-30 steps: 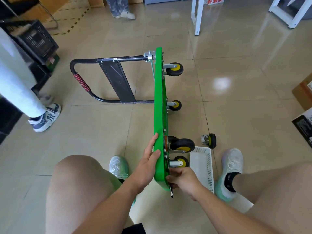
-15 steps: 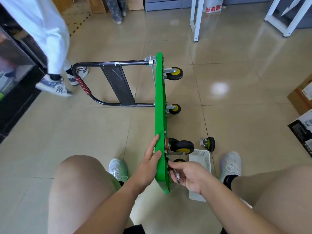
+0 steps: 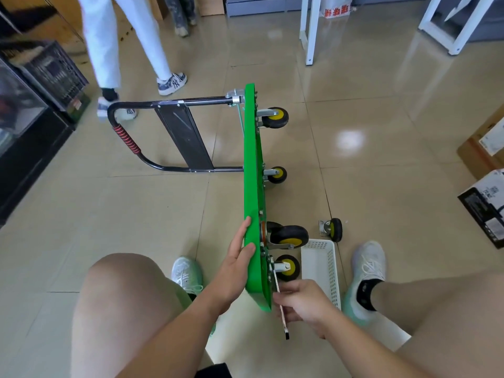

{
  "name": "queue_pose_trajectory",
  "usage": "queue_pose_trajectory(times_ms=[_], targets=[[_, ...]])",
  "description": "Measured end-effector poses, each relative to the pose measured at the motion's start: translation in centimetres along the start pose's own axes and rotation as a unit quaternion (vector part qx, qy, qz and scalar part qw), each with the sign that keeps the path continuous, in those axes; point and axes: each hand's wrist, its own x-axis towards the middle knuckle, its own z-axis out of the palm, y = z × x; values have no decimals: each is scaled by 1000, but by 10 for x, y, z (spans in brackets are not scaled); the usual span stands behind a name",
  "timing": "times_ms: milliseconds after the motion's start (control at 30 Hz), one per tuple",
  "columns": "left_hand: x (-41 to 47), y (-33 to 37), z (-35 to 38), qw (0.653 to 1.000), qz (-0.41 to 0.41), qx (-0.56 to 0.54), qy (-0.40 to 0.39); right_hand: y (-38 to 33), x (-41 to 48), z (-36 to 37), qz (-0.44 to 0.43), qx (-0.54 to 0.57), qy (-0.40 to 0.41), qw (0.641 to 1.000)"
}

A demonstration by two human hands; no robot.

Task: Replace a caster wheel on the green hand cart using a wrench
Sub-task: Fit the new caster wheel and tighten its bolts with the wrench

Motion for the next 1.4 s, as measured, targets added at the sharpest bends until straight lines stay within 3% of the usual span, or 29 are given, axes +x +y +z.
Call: queue_pose_trajectory(times_ms=[400,1400], targets=[[0,-2,-3,1000,-6,13,1,12,41,9,-40,16,7,999],[-1,1,-1,1000,-9,11,7,7,47,10,-40,-147,-17,988]])
